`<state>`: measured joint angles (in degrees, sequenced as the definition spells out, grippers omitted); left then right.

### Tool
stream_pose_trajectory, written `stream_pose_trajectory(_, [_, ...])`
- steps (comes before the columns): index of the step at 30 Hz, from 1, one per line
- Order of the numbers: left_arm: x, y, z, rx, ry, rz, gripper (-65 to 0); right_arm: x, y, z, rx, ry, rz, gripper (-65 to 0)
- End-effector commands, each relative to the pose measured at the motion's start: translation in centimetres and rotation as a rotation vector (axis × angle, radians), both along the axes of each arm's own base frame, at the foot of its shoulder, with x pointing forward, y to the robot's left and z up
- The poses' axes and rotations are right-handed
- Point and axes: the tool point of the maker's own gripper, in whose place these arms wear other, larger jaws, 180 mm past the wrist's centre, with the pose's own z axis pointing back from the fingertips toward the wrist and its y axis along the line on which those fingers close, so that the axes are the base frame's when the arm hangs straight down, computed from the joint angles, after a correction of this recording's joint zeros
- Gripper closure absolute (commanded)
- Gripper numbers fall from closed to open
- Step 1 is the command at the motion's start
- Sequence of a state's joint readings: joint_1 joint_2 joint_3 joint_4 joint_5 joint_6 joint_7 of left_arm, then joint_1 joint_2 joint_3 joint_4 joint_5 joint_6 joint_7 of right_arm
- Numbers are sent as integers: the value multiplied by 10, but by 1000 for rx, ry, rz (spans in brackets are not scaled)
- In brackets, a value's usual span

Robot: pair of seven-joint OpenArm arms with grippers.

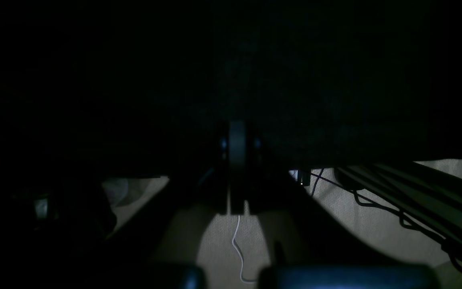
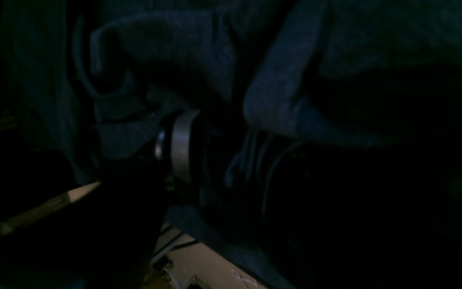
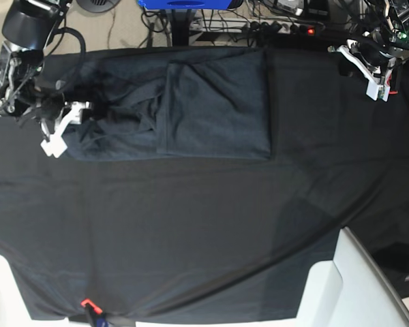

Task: Fold the T-shirt properly
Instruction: 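Grasp the shirt's side edge with the right gripper and fold it inward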

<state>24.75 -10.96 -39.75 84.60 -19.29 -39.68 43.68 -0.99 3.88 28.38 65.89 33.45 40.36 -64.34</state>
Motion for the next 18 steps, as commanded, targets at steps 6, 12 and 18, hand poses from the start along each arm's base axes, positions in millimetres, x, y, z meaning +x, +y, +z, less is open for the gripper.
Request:
stream_pose_trajectory(6, [5,7,8,15,-31,-4,0,0,-2,0,-20,20,15,-213])
stream_pose_trajectory(12, [4,7,8,15,-30,-4,0,9,-2,4,-19,3,15,-12])
stream_pose_trajectory(18, [4,7,8,15,-30,-4,0,9,7,5,-11,4,32,-2])
